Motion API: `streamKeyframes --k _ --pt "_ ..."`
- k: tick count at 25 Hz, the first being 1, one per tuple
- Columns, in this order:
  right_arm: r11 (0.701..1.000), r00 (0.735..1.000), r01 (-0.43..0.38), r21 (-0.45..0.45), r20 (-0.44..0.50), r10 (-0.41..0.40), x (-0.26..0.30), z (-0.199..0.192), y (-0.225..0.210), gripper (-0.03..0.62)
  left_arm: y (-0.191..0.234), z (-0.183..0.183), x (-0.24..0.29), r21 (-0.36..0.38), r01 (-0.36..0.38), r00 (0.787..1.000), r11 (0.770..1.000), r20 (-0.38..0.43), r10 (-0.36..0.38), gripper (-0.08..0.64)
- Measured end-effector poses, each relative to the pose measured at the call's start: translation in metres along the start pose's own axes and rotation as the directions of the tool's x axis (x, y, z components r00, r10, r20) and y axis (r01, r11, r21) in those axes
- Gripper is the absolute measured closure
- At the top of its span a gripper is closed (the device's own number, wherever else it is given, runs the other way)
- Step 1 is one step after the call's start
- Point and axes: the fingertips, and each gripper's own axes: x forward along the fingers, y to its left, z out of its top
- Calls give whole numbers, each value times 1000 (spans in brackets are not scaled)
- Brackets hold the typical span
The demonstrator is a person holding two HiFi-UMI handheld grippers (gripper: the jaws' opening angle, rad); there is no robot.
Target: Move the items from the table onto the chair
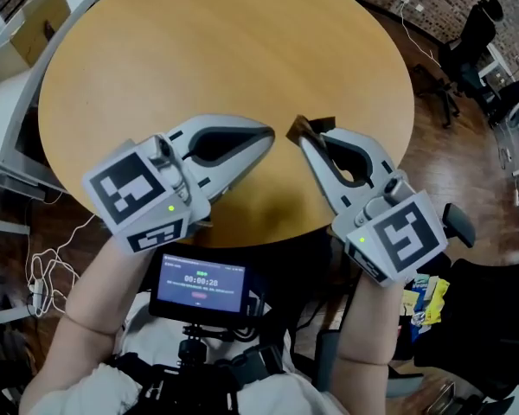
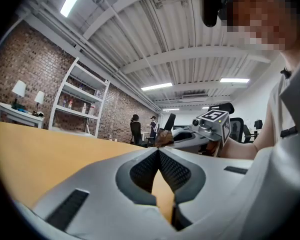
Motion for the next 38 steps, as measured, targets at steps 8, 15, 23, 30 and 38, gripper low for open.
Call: streamKeyframes --k 8,15,23,30,38 --pt "997 998 65 38 24 -66 -52 -21 -11 588 -33 -1 44 -3 102 995 995 -12 -102 552" --pt "981 984 178 81 19 -180 -112 -41 -26 589 -79 -1 90 20 209 977 978 -34 -208 552" --pt "946 956 293 139 -7 -295 -186 -69 -39 589 -135 -9 141 19 338 939 941 -64 -337 552" --pt "884 902 421 205 6 -431 -236 -92 -44 589 -188 -28 178 -13 486 869 874 -100 -485 552" --pt "782 820 560 274 -49 -570 -311 -138 -50 589 -252 -48 220 14 641 763 768 -123 -635 552"
